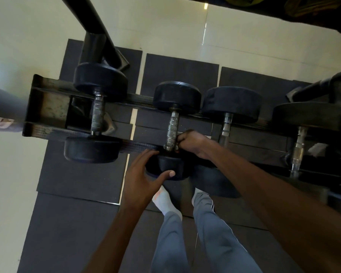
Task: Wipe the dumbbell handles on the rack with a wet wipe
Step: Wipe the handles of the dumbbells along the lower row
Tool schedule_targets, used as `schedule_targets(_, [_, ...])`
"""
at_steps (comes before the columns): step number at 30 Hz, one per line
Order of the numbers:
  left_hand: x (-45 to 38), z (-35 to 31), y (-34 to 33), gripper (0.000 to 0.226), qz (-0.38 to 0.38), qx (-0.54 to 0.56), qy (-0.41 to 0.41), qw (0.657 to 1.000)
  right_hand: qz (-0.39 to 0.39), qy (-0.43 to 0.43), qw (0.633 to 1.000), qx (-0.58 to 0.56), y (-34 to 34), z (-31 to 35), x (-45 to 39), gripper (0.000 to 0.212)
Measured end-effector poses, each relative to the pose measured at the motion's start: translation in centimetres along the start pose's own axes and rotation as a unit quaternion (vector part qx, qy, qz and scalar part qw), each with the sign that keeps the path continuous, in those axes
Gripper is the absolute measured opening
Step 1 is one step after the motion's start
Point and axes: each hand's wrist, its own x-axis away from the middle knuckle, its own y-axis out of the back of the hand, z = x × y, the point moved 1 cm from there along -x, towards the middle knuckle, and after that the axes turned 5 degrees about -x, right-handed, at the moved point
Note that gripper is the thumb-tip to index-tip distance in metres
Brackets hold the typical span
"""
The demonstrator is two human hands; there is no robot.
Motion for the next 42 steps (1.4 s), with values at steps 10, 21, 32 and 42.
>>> schedule_targets(10, [0.1,-3.2,-1.4,0.056,0.000,-0.057,-0.060,0.997,-0.093,0.178,0.975,-0.099,5.2,-2.4,4.8,0.023])
schedule_targets(21, [0.4,-11.2,-12.0,0.044,0.080,-0.055,-0.052,0.994,-0.197,0.287,0.929,0.123,14.1,-8.1,8.9,0.024])
schedule_targets(32, [4.7,-10.2,-13.1,0.067,-0.040,-0.032,0.024,0.998,-0.020,0.481,0.812,0.329,11.9,-9.2,6.6,0.014])
schedule_targets(42, [5.0,-10.1,-13.6,0.068,-0.062,0.006,0.032,0.998,0.126,0.429,0.763,0.466,11.7,-6.9,6.4,0.025])
